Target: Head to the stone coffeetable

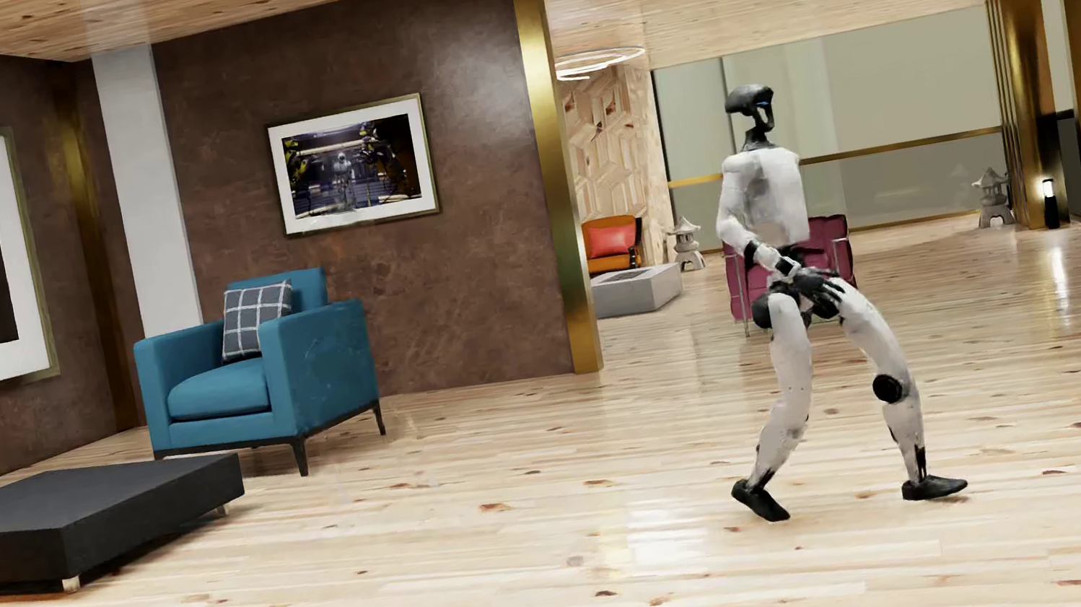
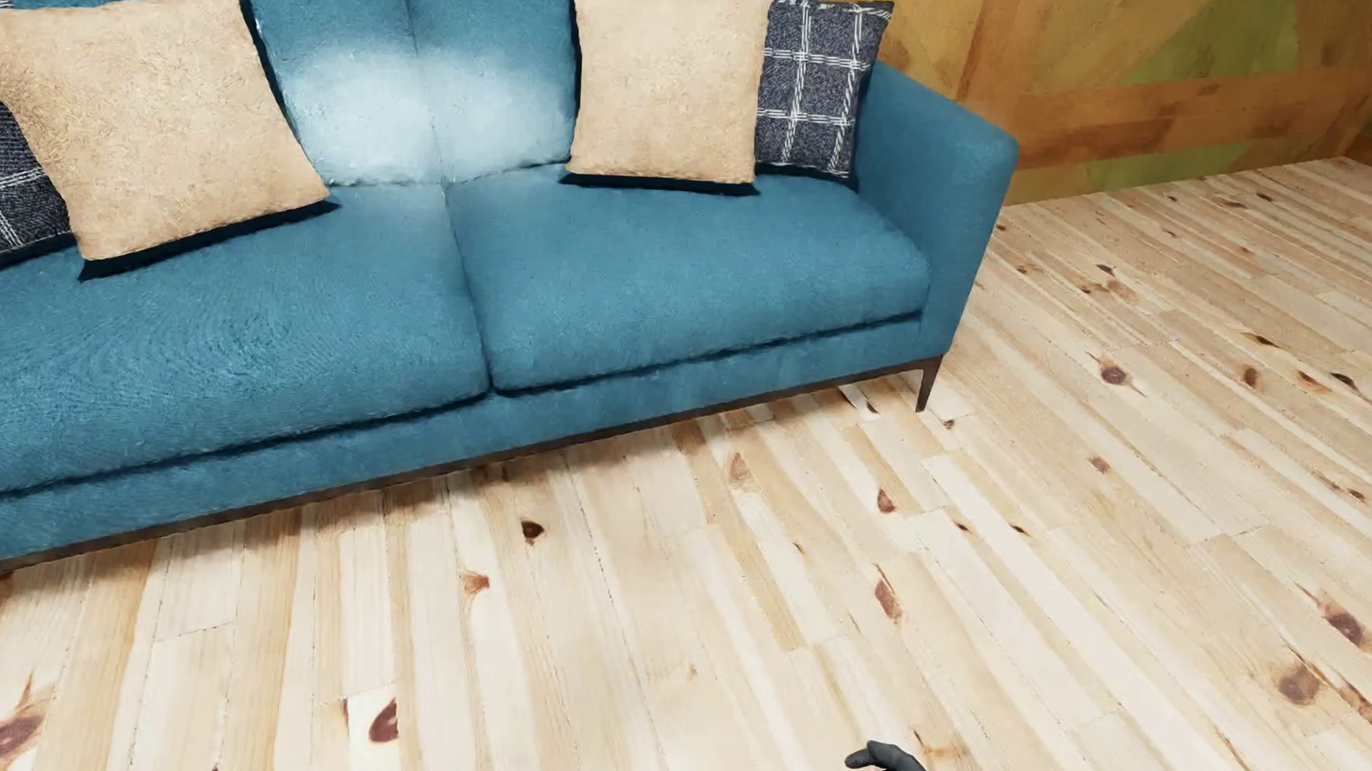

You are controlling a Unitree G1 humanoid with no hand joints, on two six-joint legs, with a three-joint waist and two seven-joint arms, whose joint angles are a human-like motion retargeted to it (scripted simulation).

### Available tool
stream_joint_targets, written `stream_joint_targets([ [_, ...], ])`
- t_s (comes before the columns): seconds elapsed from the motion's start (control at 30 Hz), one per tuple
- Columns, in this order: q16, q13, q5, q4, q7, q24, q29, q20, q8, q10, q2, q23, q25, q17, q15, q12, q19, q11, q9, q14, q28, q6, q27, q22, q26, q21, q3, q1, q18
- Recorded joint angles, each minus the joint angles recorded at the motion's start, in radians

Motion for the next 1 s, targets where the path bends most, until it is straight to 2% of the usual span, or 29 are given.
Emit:
stream_joint_targets([
  [0.03, 0.003, 0.013, -0.049, 0.000, 0.000, 0.000, 0.000, -0.024, 0.000, 0.037, 0.043, 0.000, 0.000, 0.001, -0.003, 0.014, 0.000, 0.021, 0.004, 0.050, 0.000, 0.000, 0.000, -0.010, 0.000, -0.013, 0.029, 0.013, 0.000],
  [0.07, 0.004, 0.028, -0.079, 0.010, 0.000, 0.000, 0.000, -0.053, 0.000, 0.134, 0.053, 0.018, 0.000, 0.004, 0.011, 0.012, 0.000, 0.037, -0.023, 0.183, 0.000, 0.009, 0.000, 0.001, 0.000, 0.004, 0.043, -0.039, 0.000],
  [0.1, -0.012, 0.068, -0.145, -0.009, 0.000, 0.000, 0.000, -0.066, 0.000, 0.226, 0.050, 0.039, 0.000, 0.035, 0.045, 0.005, 0.000, 0.079, -0.031, 0.276, 0.000, -0.007, 0.000, 0.023, 0.000, -0.060, 0.043, -0.055, 0.000],
  [0.13, -0.005, 0.053, -0.164, -0.003, 0.000, 0.000, 0.000, -0.076, 0.000, 0.325, 0.050, 0.148, 0.000, 0.057, 0.095, -0.037, 0.000, 0.143, -0.018, 0.265, 0.000, -0.020, 0.000, 0.075, 0.000, -0.028, 0.029, -0.058, 0.000],
  [0.17, -0.001, 0.036, -0.174, -0.023, 0.000, 0.000, 0.000, -0.059, 0.000, 0.355, 0.031, 0.255, 0.000, 0.072, 0.175, -0.073, 0.000, 0.196, -0.004, 0.219, 0.000, -0.015, 0.000, 0.087, 0.000, 0.010, 0.017, -0.055, 0.000],
  [0.23, 0.011, 0.014, -0.205, -0.035, 0.000, 0.000, 0.000, -0.045, 0.000, 0.362, -0.067, 0.412, 0.000, 0.063, 0.407, -0.133, 0.000, 0.274, 0.018, 0.113, 0.000, -0.021, 0.000, 0.033, 0.000, 0.144, 0.017, 0.015, 0.000],
  [0.27, 0.027, 0.020, -0.205, -0.029, 0.000, 0.000, 0.000, -0.021, 0.000, 0.348, -0.099, 0.457, 0.000, 0.061, 0.466, -0.157, 0.000, 0.247, 0.030, 0.092, 0.000, -0.020, 0.000, -0.014, 0.000, 0.172, -0.003, 0.057, 0.000],
  [0.3, 0.045, 0.038, -0.197, -0.025, 0.000, 0.000, 0.000, -0.002, 0.000, 0.331, -0.119, 0.485, 0.000, 0.054, 0.514, -0.173, 0.000, 0.204, 0.039, 0.071, 0.000, -0.013, 0.000, -0.066, 0.000, 0.184, -0.043, 0.086, 0.000],
  [0.37, 0.084, 0.099, -0.204, -0.035, 0.000, 0.000, 0.000, 0.092, 0.000, 0.305, -0.198, 0.482, 0.000, 0.028, 0.795, -0.199, 0.000, 0.201, 0.038, 0.034, 0.000, -0.020, 0.000, -0.161, 0.000, 0.153, -0.070, 0.130, 0.000],
  [0.43, 0.105, 0.128, -0.220, -0.047, 0.000, 0.000, 0.000, 0.236, 0.000, 0.288, -0.220, 0.467, 0.000, 0.000, 0.809, -0.206, 0.000, 0.160, 0.036, 0.001, 0.000, -0.034, 0.000, -0.190, 0.000, 0.144, -0.077, 0.183, 0.000],
  [0.47, 0.107, 0.140, -0.228, -0.049, 0.000, 0.000, 0.000, 0.307, 0.000, 0.290, -0.213, 0.474, 0.000, -0.001, 0.809, -0.202, 0.000, 0.134, 0.027, -0.011, 0.000, -0.040, 0.000, -0.188, 0.000, 0.104, -0.088, 0.199, 0.000],
  [0.5, 0.116, 0.147, -0.230, -0.047, 0.000, 0.000, 0.000, 0.366, 0.000, 0.292, -0.199, 0.417, 0.000, -0.034, 0.809, -0.204, 0.000, 0.098, 0.031, -0.022, 0.000, -0.050, 0.000, -0.184, 0.000, 0.161, -0.105, 0.214, 0.000],
  [0.53, 0.123, 0.139, -0.241, -0.048, 0.000, 0.000, 0.000, 0.424, 0.000, 0.293, -0.216, 0.449, 0.000, -0.019, 0.812, -0.215, 0.000, 0.080, 0.026, -0.038, 0.000, -0.060, 0.000, -0.168, 0.000, 0.110, -0.102, 0.222, 0.000],
  [0.57, 0.130, 0.138, -0.245, -0.045, 0.000, 0.000, 0.000, 0.429, 0.000, 0.301, -0.226, 0.448, 0.000, -0.033, 0.813, -0.224, 0.000, 0.064, 0.024, -0.050, 0.000, -0.060, 0.000, -0.147, 0.000, 0.115, -0.103, 0.236, 0.000],
  [0.7, 0.168, 0.109, -0.237, -0.029, 0.000, 0.000, 0.000, 0.384, 0.000, 0.310, -0.273, 0.412, 0.000, -0.041, 0.690, -0.237, 0.000, 0.020, 0.031, -0.101, 0.000, -0.056, 0.000, -0.109, 0.000, 0.062, -0.151, 0.254, 0.000],
  [0.87, 0.154, 0.098, -0.224, -0.002, 0.000, 0.000, 0.000, 0.350, 0.000, 0.302, -0.341, 0.361, 0.000, -0.033, 0.536, -0.226, 0.000, -0.031, 0.047, -0.080, 0.000, -0.057, 0.000, -0.162, 0.000, 0.038, -0.191, 0.262, 0.000],
  [1.0, 0.143, 0.086, -0.196, 0.006, 0.000, 0.000, 0.000, 0.277, 0.000, 0.264, -0.439, 0.389, 0.000, -0.011, 0.522, -0.270, 0.000, -0.027, 0.074, -0.089, 0.000, -0.052, 0.000, -0.183, 0.000, 0.065, -0.233, 0.278, 0.000],
])
